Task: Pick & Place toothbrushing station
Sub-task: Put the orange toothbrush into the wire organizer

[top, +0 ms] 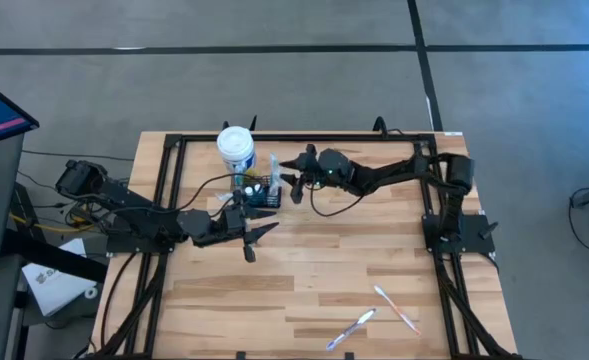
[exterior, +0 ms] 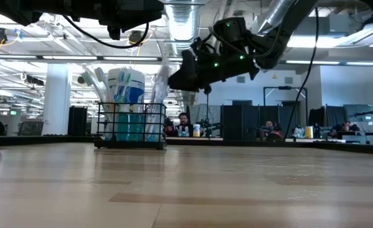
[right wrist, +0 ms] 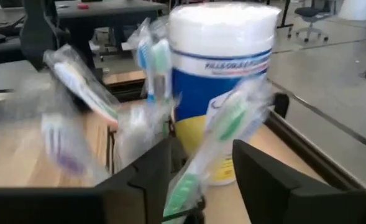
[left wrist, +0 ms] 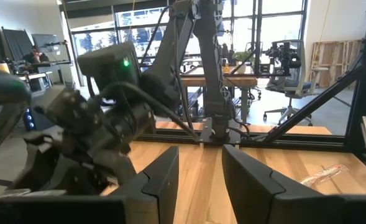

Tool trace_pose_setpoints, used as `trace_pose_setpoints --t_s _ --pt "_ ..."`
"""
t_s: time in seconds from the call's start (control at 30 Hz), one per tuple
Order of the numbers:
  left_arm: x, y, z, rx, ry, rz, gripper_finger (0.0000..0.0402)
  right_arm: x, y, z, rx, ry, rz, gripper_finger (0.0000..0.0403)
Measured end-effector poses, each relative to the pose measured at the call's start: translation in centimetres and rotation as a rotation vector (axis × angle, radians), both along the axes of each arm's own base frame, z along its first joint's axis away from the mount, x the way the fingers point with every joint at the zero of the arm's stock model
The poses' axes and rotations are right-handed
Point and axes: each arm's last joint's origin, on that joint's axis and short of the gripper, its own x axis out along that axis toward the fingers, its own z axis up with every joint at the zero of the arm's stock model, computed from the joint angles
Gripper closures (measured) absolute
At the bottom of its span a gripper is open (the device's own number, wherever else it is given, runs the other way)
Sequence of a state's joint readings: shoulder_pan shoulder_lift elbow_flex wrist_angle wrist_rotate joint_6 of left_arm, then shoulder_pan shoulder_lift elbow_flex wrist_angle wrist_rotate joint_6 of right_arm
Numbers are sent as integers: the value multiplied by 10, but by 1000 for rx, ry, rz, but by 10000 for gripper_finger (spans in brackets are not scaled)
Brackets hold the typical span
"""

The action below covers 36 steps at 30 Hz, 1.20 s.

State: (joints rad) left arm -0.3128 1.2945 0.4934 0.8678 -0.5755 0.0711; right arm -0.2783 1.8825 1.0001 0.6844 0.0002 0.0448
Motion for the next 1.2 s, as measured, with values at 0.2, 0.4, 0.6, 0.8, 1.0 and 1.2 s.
trace_pose_setpoints --t_s 0.2,0.4,0.6,0.8,1.0,1.2 --pt "0 0 0 0 -1 -1 284 -12 0 16 24 71 -15 227" --pt "0 0 0 0 0 0 284 -26 5 31 53 168 -19 241" --pt "0 0 0 0 0 0 284 -46 11 47 104 273 -56 263" --pt "0 0 0 0 0 0 284 -67 30 47 214 466 -38 280" --pt "0 0 0 0 0 -1 284 -88 55 44 328 666 -40 282" --pt "0 0 0 0 0 0 284 -106 84 41 430 843 -63 280"
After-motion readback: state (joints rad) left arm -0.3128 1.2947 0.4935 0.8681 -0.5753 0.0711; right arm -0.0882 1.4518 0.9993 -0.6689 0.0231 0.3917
